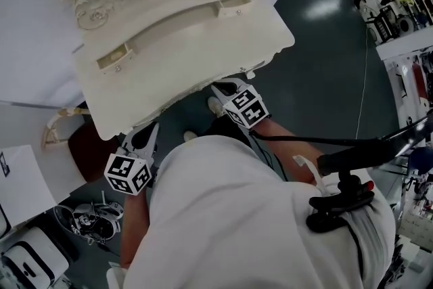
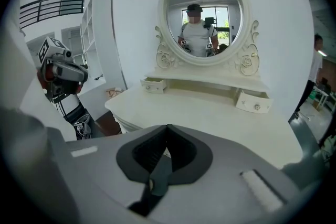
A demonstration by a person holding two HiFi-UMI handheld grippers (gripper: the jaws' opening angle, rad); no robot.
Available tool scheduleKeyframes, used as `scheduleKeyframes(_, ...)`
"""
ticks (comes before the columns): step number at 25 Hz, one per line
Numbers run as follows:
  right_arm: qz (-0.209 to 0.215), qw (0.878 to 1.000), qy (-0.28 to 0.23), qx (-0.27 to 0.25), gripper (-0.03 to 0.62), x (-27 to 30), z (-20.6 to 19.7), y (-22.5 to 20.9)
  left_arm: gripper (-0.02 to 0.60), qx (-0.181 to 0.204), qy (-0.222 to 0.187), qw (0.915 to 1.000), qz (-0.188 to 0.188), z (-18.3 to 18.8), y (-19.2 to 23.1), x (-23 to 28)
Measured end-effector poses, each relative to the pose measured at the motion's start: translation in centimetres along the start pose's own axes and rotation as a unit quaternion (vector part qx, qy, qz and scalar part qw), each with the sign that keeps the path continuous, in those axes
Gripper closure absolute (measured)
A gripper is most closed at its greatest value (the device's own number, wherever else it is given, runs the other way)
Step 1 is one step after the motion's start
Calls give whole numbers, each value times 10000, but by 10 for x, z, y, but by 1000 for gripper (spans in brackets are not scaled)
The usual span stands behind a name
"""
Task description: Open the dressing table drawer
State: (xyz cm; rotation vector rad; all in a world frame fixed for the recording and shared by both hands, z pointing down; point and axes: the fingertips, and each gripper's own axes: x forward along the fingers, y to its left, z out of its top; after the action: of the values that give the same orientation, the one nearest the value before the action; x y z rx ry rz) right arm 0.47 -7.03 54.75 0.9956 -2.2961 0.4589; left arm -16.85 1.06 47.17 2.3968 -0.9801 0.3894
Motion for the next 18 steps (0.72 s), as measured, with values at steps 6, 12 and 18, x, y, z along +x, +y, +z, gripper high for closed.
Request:
scheduleKeyframes(6, -2, 10000, 26, 3, 594, -2, -2, -2, 580, -12, 29, 10000, -52, -1, -2, 5)
scheduleKeyframes(12, 1, 10000, 41, 21, 594, -3, -5, -4, 580, -14, 65, 9999, -93, -1, -4, 11)
scheduleKeyframes(18, -10, 10000, 34, 65, 594, -4, -5, -10, 580, 0, 118, 9999, -113, 1, -5, 17)
